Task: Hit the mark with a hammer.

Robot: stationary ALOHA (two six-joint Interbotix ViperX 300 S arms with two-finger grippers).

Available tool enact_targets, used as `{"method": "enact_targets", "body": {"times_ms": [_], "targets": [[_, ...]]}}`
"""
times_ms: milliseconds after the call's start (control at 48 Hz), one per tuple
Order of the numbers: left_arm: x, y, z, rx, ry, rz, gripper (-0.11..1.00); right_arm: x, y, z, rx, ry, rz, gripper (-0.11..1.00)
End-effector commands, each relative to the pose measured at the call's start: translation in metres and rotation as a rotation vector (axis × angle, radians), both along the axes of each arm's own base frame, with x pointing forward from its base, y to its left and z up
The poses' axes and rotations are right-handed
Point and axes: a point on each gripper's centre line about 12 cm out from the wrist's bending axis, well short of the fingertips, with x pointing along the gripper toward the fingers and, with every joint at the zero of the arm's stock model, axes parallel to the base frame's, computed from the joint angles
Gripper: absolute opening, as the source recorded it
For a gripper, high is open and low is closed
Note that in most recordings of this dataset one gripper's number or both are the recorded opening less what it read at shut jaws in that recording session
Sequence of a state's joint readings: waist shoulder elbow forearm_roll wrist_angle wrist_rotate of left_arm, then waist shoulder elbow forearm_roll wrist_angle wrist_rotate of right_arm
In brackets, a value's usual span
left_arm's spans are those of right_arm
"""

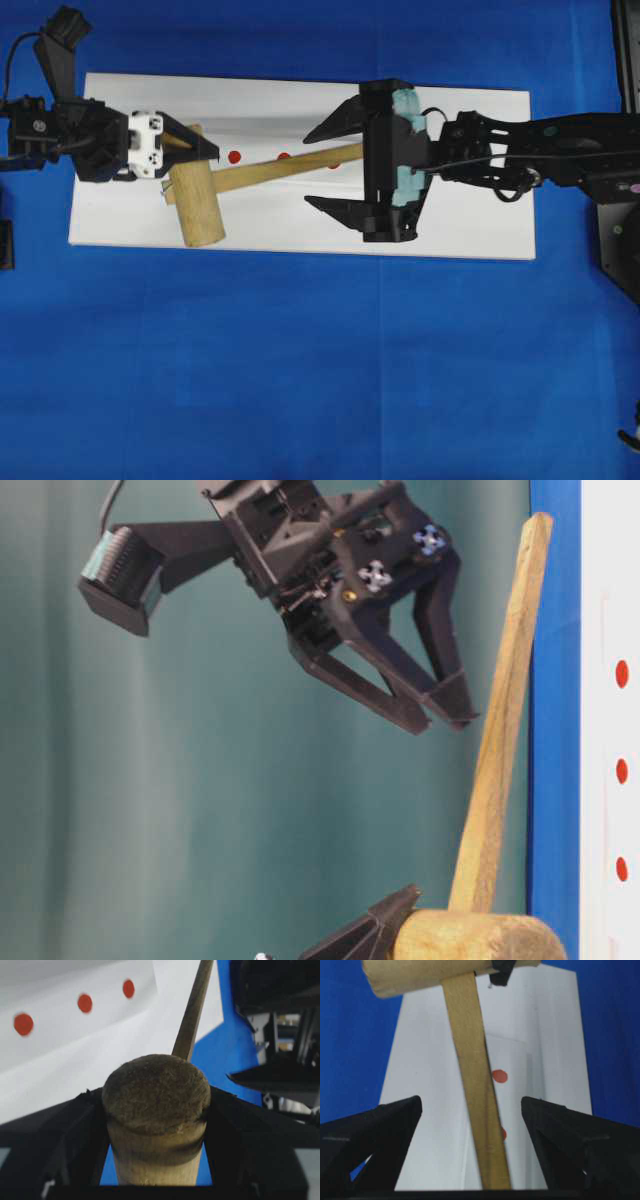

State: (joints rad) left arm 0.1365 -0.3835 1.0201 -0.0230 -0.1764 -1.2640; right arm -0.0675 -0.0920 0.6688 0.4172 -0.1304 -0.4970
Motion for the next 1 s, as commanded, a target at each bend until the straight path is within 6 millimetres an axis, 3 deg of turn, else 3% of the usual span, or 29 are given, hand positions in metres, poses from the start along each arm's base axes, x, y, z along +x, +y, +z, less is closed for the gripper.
{"method": "enact_targets", "body": {"times_ms": [0, 292, 438, 521, 646, 730, 771, 980], "targets": [[0.008, -0.004, 0.018, 0.006, -0.057, -0.015, 0.47, 0.008, 0.0, 0.01, -0.019, -0.033, 0.007, 0.9], [0.013, -0.011, 0.026, 0.002, -0.079, -0.039, 0.47, 0.023, -0.001, -0.017, -0.027, 0.03, 0.016, 0.9], [0.013, -0.011, 0.026, -0.001, -0.077, -0.039, 0.47, 0.024, -0.001, -0.02, -0.035, 0.03, 0.016, 0.86], [0.013, -0.011, 0.026, 0.0, -0.077, -0.04, 0.47, 0.025, -0.002, -0.019, -0.038, 0.025, 0.016, 0.71], [0.014, -0.011, 0.026, 0.006, -0.077, -0.041, 0.47, 0.025, -0.002, -0.018, -0.04, 0.023, 0.017, 0.32], [0.015, -0.01, 0.026, 0.006, -0.077, -0.038, 0.47, 0.025, -0.002, -0.019, -0.041, 0.025, 0.019, 0.13], [0.016, -0.01, 0.027, 0.006, -0.077, -0.039, 0.47, 0.025, -0.001, -0.019, -0.042, 0.025, 0.02, 0.09], [0.013, -0.006, 0.027, 0.008, -0.079, -0.024, 0.47, 0.025, -0.001, -0.019, -0.041, 0.025, 0.02, 0.09]]}}
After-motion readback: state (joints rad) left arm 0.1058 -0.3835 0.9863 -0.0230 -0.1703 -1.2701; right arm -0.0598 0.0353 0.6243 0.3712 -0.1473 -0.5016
